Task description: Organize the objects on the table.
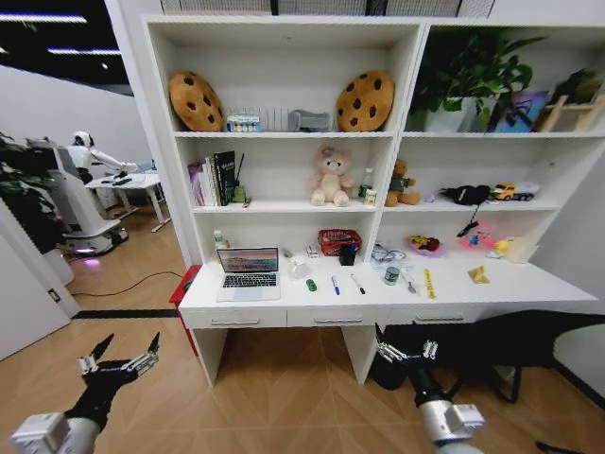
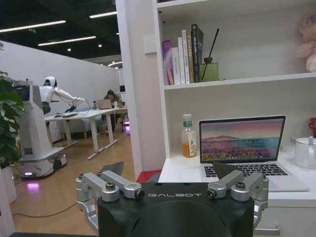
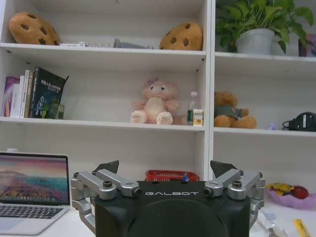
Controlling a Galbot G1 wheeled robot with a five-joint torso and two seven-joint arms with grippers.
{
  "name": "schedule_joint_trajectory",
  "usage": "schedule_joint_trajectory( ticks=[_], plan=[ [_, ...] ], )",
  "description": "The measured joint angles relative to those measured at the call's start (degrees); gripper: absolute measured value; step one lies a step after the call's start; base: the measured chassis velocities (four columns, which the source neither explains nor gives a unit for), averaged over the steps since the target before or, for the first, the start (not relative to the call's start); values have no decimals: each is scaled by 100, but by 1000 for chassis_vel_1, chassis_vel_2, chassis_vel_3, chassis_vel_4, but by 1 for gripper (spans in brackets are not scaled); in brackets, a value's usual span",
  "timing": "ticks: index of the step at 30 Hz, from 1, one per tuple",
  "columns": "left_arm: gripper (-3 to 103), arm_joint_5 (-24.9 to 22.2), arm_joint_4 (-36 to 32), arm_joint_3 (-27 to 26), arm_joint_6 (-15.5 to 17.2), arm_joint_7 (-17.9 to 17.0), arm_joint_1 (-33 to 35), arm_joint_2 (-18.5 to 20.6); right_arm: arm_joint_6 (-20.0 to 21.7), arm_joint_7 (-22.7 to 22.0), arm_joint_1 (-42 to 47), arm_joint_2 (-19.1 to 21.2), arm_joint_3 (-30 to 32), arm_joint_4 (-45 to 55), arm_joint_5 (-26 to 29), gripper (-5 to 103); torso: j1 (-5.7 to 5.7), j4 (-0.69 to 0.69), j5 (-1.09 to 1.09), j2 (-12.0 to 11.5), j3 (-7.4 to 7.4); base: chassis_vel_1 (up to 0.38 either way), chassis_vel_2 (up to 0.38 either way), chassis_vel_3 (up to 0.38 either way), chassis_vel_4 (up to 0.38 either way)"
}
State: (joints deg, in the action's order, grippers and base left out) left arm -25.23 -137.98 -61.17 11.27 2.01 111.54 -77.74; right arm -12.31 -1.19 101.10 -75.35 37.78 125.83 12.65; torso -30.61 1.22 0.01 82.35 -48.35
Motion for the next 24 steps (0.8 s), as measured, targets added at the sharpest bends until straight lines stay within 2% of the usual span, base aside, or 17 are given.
schedule_joint_trajectory(
  ticks=[5, 6, 10, 24],
  plan=[
    [103, -154, 9, 98, -51, -75, -12, -122, -80, -101, -12, 9, 52, 7, -95, 100, 0, 3, -1, 0, 0, 0, 0, 0, 0],
    [101, -199, -2, 140, -50, -109, -12, -142, -6, -165, -4, 7, 65, 25, -93, 100, 0, 2, 0, 0, 0, 0, 0, 0, 0],
    [99, -135, -13, 261, -60, -204, -8, -188, 216, -307, 54, -42, 57, 49, -7, 100, 0, 3, 0, 0, 0, 0, 0, 0, 0],
    [99, -7, -134, 251, -104, -185, 47, -327, 325, -327, 26, -73, -20, -22, 76, 100, 0, 2, 0, 0, 0, 0, 0, 0, 0]
  ],
)
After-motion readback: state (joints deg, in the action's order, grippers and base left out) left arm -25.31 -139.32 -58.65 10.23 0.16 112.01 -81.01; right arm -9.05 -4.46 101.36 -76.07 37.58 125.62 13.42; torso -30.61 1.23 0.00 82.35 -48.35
